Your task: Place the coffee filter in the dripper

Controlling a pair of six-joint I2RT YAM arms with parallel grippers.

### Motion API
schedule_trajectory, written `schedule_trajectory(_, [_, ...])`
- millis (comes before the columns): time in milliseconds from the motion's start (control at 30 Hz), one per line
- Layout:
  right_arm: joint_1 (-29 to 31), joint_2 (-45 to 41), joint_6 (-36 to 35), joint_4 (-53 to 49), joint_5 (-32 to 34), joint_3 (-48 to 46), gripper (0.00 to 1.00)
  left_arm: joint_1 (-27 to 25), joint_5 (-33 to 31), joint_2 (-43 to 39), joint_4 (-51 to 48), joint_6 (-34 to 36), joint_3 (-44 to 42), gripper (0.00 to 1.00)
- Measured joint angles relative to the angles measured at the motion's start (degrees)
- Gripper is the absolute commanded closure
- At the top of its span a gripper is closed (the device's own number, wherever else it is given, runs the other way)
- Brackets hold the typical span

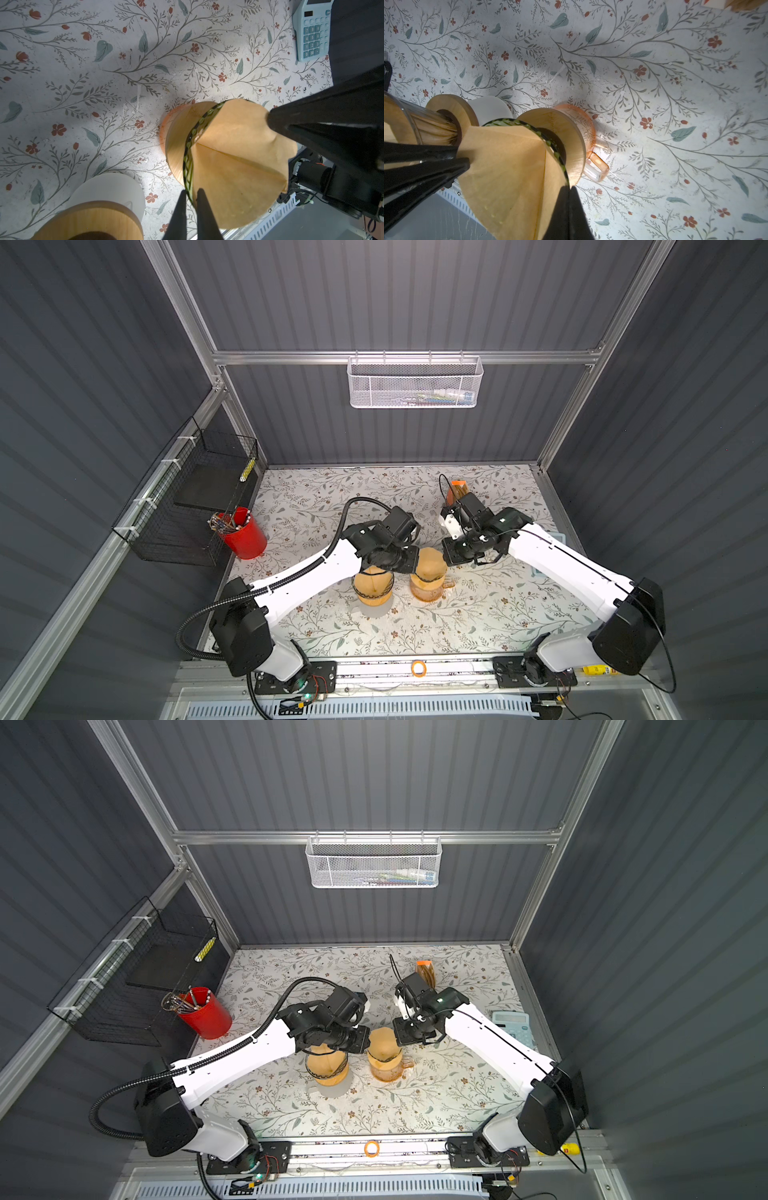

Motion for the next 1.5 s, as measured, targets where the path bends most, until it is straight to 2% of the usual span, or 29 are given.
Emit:
schedule_trajectory(167, [0.1, 0.4, -0.1, -0.5, 0.3, 0.0, 0.82, 0.0, 0.0, 0.0, 0.0, -0.2, 0.0, 0.81])
schedule_trajectory(700, [0.1, -0.2, 0.0, -3.6, 1.5, 4.0, 0.77, 0.0, -1.2, -0.4, -1.4, -0.2, 2.5, 0.78])
schedule_trajectory(1033, [1.0, -2.5, 0.6, -4.6, 1.5, 4.1, 0.89, 0.0, -2.2, -0.7, -1.6, 0.3, 5.2, 0.81])
schedule_trajectory(1233, [2.7, -3.2, 1.9, -4.8, 1.4, 4.1, 0.91, 0.0, -1.6, 2.7, -0.2, 1.7, 9.5, 0.83])
schedule_trajectory(1500, [3.9, -3.3, 3.4, -4.0, 0.5, 2.0, 0.92, 0.0, -1.1, 4.9, 0.9, 2.9, 9.3, 0.84])
